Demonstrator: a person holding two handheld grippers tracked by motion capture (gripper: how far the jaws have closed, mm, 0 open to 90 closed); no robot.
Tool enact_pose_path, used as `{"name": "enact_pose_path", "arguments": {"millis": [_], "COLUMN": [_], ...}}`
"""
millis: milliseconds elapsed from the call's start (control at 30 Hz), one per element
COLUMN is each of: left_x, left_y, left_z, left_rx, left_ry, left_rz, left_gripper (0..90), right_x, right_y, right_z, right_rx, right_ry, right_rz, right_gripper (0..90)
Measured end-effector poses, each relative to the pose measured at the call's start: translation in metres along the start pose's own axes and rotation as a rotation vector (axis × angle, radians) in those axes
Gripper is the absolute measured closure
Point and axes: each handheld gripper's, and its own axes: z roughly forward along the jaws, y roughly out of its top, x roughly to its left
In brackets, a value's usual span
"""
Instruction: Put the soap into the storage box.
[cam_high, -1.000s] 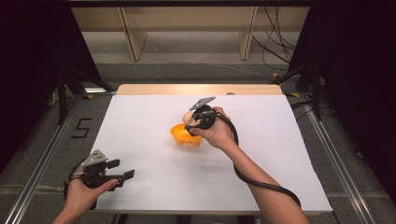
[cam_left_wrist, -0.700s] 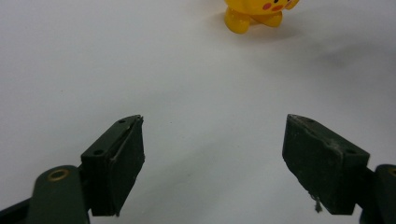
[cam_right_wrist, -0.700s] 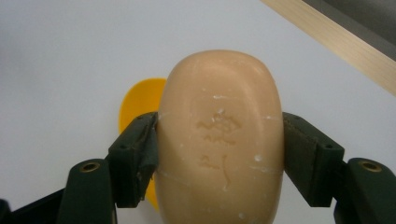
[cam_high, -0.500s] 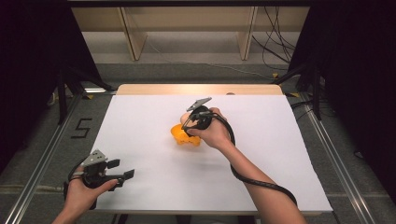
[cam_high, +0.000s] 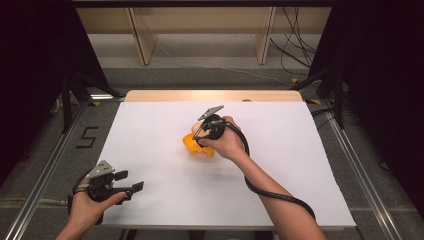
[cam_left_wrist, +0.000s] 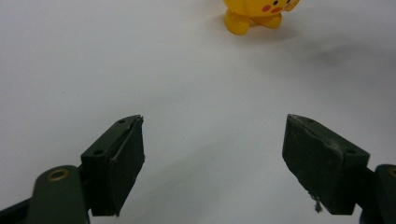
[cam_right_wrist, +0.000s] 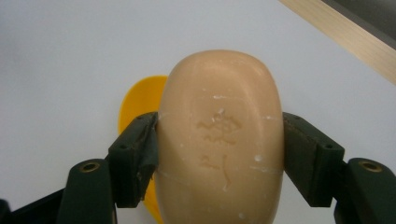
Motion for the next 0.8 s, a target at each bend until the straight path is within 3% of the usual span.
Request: {"name": "enact_pose_path", "arguments": {"millis": [133,200,233,300,400,467,567,600,800], "left_x": [0.0001,0.0001,0.0,-0.0001,-0.0001,-0.0001,0.0,-0.0001,0.0], "left_y": [-0.0001,0.0,0.0,-0.0001,0.0,0.0,0.0,0.0,0.0001], "left_z": [-0.0001,-0.0001,-0.0001,0.0,-0.0001,-0.0001,-0.0001,-0.0001,0.0], "left_rx": [-0.001,-0.001,-0.002,-0.002,-0.001,-0.001,-0.002,-0.002,0.0], "left_ry": [-0.001,-0.001,-0.001,-0.001,-0.001,-0.001,-0.002,-0.001,-0.001], "left_rz": [0.0,0.0,0.0,0.0,0.001,0.0,0.001,0.0,0.002], "left_gripper": [20.5,20.5,20.5,20.5,20.5,20.5,20.5,20.5,20.5], "right_x": [-0.0008,0.0014,0.001,0.001,0.0007,0.002,-0.0008,-0.0024,0.0013], "right_y": [0.0002,-0.0007,-0.0002,-0.0013,-0.0019,-0.0022,-0.0026,-0.0031,-0.0028], "right_z": [0.0005,0.0025,0.0014,0.0034,0.0052,0.0054,0.0068,0.0077,0.0079], "right_rx": [0.019,0.003,0.027,0.02,0.026,0.036,0.039,0.036,0.042], "right_ry": [0.001,-0.003,0.006,-0.011,0.009,0.006,-0.006,-0.01,0.009], "right_rz": [-0.023,0.001,-0.009,-0.025,-0.046,-0.024,-0.056,-0.086,-0.053], "right_gripper": [33.2,33.1,33.1,33.1,33.1,33.1,33.1,33.1,33.1]}}
